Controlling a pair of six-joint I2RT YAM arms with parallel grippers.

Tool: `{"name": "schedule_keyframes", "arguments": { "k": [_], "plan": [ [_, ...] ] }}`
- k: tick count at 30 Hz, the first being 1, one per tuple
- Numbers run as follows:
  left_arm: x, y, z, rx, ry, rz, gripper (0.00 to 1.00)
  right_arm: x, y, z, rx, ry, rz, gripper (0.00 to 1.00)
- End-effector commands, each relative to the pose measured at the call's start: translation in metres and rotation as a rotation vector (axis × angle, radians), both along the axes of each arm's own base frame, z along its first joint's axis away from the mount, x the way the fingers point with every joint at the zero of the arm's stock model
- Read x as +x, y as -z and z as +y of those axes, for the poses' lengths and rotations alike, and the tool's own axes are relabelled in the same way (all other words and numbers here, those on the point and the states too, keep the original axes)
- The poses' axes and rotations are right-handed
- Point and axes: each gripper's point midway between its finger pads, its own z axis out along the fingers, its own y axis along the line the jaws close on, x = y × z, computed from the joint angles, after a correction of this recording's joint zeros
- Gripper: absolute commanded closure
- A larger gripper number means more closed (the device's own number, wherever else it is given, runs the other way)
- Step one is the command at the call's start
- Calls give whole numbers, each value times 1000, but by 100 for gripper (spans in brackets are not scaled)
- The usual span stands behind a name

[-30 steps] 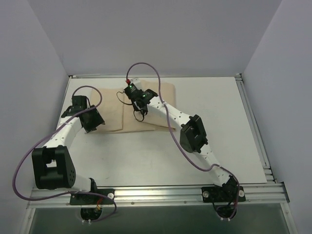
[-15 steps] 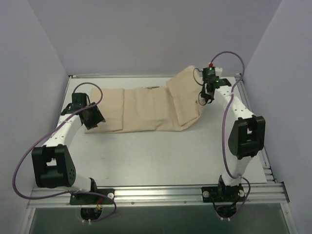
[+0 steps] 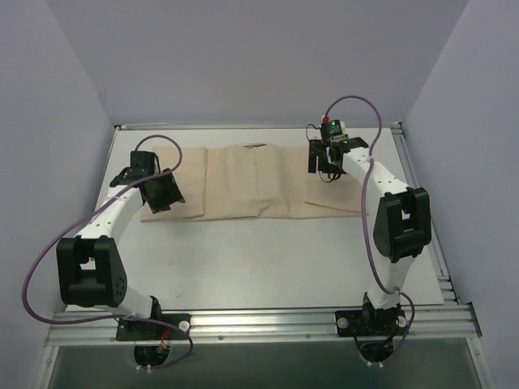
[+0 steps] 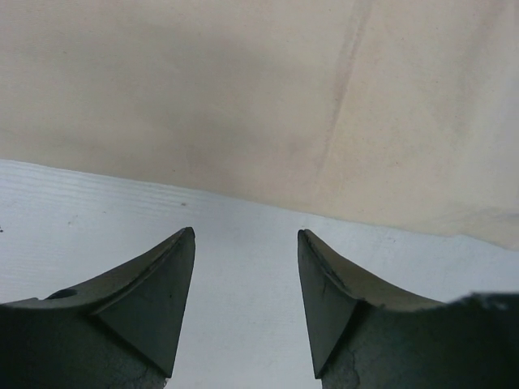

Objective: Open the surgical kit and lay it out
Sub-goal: Open the surgical kit at the center of the board.

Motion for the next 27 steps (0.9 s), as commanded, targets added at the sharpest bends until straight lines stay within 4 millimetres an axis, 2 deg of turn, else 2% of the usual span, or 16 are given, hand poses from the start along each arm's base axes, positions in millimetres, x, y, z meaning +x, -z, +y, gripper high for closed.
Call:
{"name": "schedule_keyframes", "arguments": {
  "k": [1, 5, 10, 15, 17, 18, 20, 21, 23, 25, 27],
  "plan": [
    [14, -18, -15, 6, 50, -50, 37, 5, 25, 38, 36, -73, 58, 30],
    [17, -15, -30, 15, 79, -30, 37, 8, 42, 49, -2, -60, 94, 28],
    [17, -9, -40, 16, 83, -10, 37, 1, 62, 60, -40, -69, 145, 28],
    [19, -6, -44, 15, 87, -8, 37, -5, 80, 56, -103, -52, 203, 36],
    [20, -5, -44, 17, 90, -3, 37, -6, 81, 51, -128, -41, 209, 45],
    [20, -5, -44, 19, 88, -4, 37, -7, 81, 50, -135, -39, 212, 55],
    [21, -3, -44, 20, 89, 0, 37, -6, 80, 47, -151, -31, 206, 66],
    [21, -3, -43, 22, 89, 1, 37, -5, 77, 45, -157, -27, 202, 77],
    [21, -2, -43, 23, 90, 2, 37, -2, 71, 39, -184, -9, 186, 84],
    [22, -2, -43, 25, 91, 3, 37, 3, 56, 33, -193, 10, 153, 94],
    [23, -2, -44, 25, 92, 5, 37, 5, 40, 21, -209, 41, 126, 98]
  ]
}}
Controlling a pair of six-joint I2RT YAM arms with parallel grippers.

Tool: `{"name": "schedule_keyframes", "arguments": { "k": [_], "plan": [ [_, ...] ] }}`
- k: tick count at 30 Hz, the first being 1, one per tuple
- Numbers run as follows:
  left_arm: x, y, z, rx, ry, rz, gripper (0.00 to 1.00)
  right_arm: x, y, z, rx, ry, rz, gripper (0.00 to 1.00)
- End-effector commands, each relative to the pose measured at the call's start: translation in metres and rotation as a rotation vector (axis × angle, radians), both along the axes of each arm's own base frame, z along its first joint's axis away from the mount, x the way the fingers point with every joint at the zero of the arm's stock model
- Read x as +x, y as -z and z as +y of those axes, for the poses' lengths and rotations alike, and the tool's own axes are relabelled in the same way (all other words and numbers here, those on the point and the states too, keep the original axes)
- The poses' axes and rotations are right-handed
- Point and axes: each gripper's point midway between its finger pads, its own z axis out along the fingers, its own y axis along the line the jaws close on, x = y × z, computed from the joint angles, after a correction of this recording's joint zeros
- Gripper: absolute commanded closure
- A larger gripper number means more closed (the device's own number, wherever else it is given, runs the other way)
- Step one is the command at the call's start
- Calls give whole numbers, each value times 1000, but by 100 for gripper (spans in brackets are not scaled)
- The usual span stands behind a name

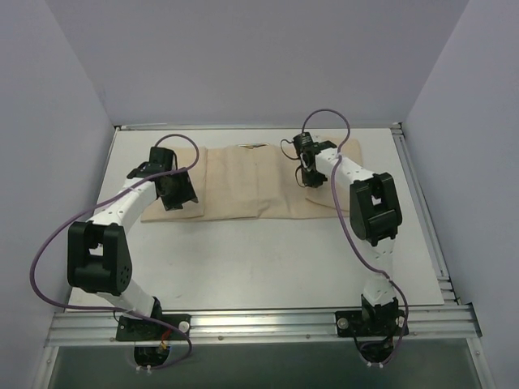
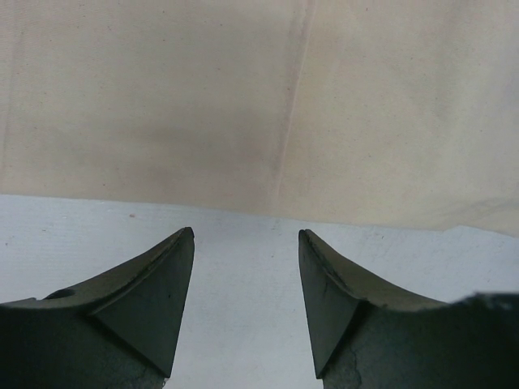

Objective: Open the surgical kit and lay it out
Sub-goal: Open the surgical kit at the center of the board.

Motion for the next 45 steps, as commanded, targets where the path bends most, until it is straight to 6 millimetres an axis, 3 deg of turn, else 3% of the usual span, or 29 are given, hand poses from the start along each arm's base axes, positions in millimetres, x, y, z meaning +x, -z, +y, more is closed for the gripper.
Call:
{"name": "schedule_keyframes", "arguments": {
  "k": [1, 3, 4, 6, 7, 9, 11, 14, 17, 18, 20, 21, 24, 30, 31, 35, 38, 45],
  "plan": [
    [14, -14, -1, 8, -3, -39, 37, 10, -47, -37, -74, 88, -81, 100],
    [14, -13, 0, 12, -5, -38, 37, 10, -65, -60, -94, 132, -109, 100],
    [15, -14, 1, 13, -5, -40, 37, 8, -67, -87, -107, 188, -106, 100],
    [16, -15, 1, 15, -2, -44, 37, 3, -82, -124, -125, 262, -131, 100],
    [16, -15, 1, 18, 0, -43, 37, -4, -84, -162, -145, 345, -120, 100],
    [18, -18, 2, 24, -2, -42, 37, -16, -95, -200, -190, 445, -127, 100],
    [17, -19, 1, 24, 1, -29, 37, -39, -103, -260, -256, 592, -124, 100],
    [19, -26, -2, 15, 10, -41, 37, -63, -116, -309, -275, 725, -140, 100],
    [20, -28, -5, 5, 15, -40, 37, -65, -118, -316, -286, 748, -129, 93],
    [19, -27, -6, 3, 20, -32, 37, -64, -120, -316, -278, 752, -127, 73],
    [17, -30, -5, 12, 24, -27, 37, -58, -123, -310, -252, 734, -138, 54],
    [17, -32, -4, 18, 25, -39, 37, -50, -130, -300, -246, 706, -167, 40],
    [17, -31, -4, 23, 25, -54, 37, -34, -139, -281, -243, 651, -199, 28],
    [27, -24, -21, 46, 90, -67, 29, 5, -136, -205, -43, 478, -239, 25],
    [29, -22, -23, 64, 103, -67, 28, 10, -132, -180, 75, 445, -238, 25],
    [33, -13, -29, 154, 122, -37, 28, 11, -127, -113, 298, 340, -219, 24],
    [34, -3, -35, 208, 136, -18, 29, 3, -123, -90, 359, 303, -191, 24],
    [32, 33, -25, 338, 120, 86, 34, -3, -136, -91, 340, 260, -213, 24]
  ]
}}
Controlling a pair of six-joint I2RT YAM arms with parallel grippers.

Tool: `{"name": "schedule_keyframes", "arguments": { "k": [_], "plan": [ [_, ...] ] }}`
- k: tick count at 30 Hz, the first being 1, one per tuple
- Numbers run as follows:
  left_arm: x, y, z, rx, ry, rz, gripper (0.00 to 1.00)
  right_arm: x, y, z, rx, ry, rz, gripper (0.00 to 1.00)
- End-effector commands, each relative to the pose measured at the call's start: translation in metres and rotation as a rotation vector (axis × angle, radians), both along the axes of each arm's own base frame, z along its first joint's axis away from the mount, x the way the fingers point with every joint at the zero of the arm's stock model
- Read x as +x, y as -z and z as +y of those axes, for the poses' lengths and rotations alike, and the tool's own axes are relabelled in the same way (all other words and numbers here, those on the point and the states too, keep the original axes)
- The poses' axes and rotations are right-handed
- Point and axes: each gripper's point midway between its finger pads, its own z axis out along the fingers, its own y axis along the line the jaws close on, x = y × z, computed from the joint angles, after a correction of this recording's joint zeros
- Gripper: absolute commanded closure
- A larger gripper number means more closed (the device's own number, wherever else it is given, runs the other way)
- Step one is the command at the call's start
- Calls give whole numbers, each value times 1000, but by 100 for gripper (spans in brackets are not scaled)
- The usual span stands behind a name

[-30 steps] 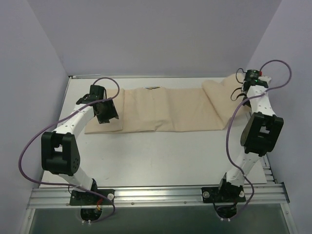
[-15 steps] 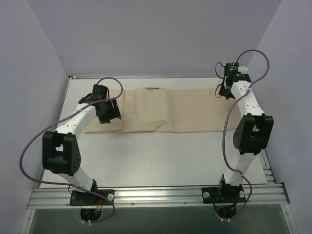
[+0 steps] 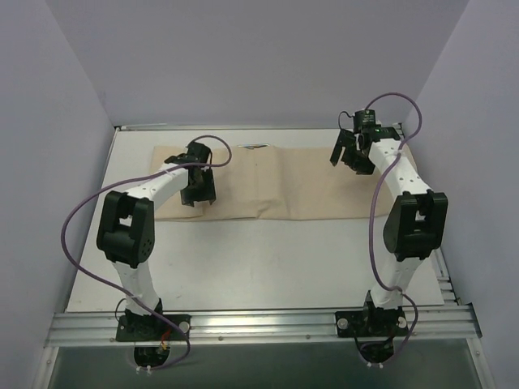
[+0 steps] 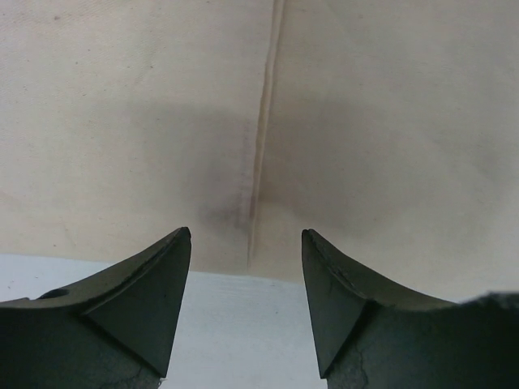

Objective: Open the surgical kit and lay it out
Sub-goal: Open the surgical kit at the center of the board.

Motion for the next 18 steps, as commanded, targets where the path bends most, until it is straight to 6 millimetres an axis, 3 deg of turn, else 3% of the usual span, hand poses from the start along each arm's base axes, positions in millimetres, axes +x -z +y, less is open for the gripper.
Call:
{"name": "schedule_keyframes", "arguments": {
  "k": [1, 6, 9, 10, 13, 14, 16, 18],
  "plan": [
    [6, 2, 13, 109, -9, 3, 35, -4, -42, -3, 11, -11, -95, 24],
    [1, 20, 10, 135, 9, 37, 41, -5, -45, -11, 5, -5, -108, 24],
    [2, 23, 11, 141, 14, 43, 57, -4, -42, -11, 8, -8, -101, 24],
    [2, 22, 11, 145, 16, 42, 68, -3, -42, -11, 8, -8, -101, 24],
    [6, 8, 17, 164, 11, 15, 80, -2, -42, -9, 12, -12, -106, 24],
    [9, -1, 20, 168, 4, -6, 89, -1, -41, -7, 15, -18, -106, 24],
    [12, -18, 36, 191, -14, -18, 98, -1, -37, -4, 27, -25, -95, 24],
    [16, -41, 57, 215, -32, -54, 98, -1, -33, -1, 31, -32, -82, 24]
  ]
}}
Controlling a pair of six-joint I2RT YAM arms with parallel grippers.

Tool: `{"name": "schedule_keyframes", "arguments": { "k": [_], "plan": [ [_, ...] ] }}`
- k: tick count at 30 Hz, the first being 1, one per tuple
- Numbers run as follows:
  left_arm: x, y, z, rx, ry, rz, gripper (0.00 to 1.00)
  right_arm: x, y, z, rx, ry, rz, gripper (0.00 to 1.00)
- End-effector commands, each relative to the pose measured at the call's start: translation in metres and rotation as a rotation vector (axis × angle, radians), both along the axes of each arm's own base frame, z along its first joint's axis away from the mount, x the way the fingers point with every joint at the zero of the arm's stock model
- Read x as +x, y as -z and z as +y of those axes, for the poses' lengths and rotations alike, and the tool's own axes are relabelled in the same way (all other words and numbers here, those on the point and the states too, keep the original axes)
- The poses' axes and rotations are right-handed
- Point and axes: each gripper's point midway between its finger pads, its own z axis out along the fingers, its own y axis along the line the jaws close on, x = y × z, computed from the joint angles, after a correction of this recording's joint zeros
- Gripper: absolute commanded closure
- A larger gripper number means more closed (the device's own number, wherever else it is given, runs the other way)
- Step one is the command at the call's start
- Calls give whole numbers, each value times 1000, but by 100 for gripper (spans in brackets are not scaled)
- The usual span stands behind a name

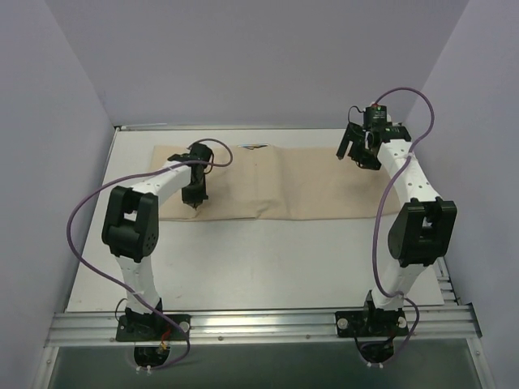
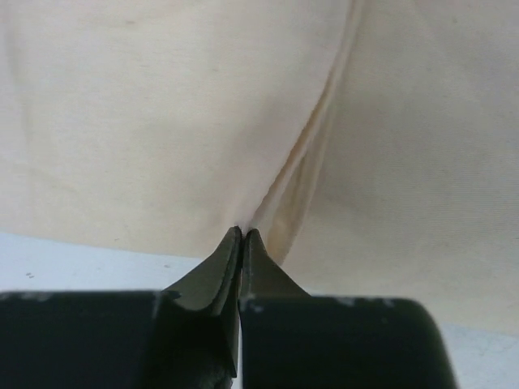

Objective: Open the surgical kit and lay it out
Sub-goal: Open the surgical kit at the center of the board.

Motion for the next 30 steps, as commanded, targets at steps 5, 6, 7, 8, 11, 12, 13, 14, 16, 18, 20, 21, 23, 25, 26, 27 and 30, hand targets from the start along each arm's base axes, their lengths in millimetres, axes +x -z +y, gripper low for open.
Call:
{"name": "schedule_keyframes", "arguments": {
  "k": [5, 6, 7, 8, 11, 12, 13, 14, 16, 18, 20, 21, 23, 25, 26, 27, 30],
  "plan": [
    [10, -125, 166, 214, -278, -189, 98, 0, 2, 22, 38, -49, 15, 24],
    [4, -135, 195, 265, -327, -190, 98, 0, 4, 29, 42, -62, 19, 24],
    [-6, -147, 222, 350, -379, -183, 98, 0, 6, 33, 49, -67, 22, 24],
    [-14, -163, 253, 391, -453, -196, 98, 0, 7, 37, 58, -73, 23, 24],
    [-24, -186, 297, 442, -525, -199, 92, 0, 8, 54, 86, -100, 21, 24],
    [-24, -187, 300, 431, -549, -203, 80, 1, 7, 56, 87, -104, 18, 23],
    [-26, -188, 299, 427, -554, -193, 62, 2, 6, 60, 86, -112, 12, 23],
    [-24, -188, 300, 429, -556, -189, 54, 2, 7, 62, 85, -116, 16, 23],
    [-24, -189, 296, 417, -557, -194, 29, 3, 5, 63, 89, -123, 15, 23],
    [-18, -190, 283, 398, -533, -211, 21, 5, 6, 61, 76, -119, 15, 23],
    [-9, -190, 265, 366, -486, -235, 19, 7, 9, 53, 44, -105, 20, 23],
    [0, -187, 245, 337, -443, -247, 19, 8, 12, 48, 32, -93, 25, 23],
    [7, -178, 224, 316, -397, -238, 19, 10, 17, 35, 7, -65, 37, 23],
    [17, -161, 189, 244, -325, -236, 22, 13, 17, 24, -20, -43, 32, 23],
    [20, -151, 178, 212, -305, -227, 24, 14, 18, 17, -39, -31, 32, 24],
    [28, -140, 163, 138, -286, -236, 32, 15, 21, 6, -54, -4, 39, 25],
    [40, -101, 126, 13, -232, -194, 76, 14, 33, -12, -79, 28, 66, 32]
  ]
}}
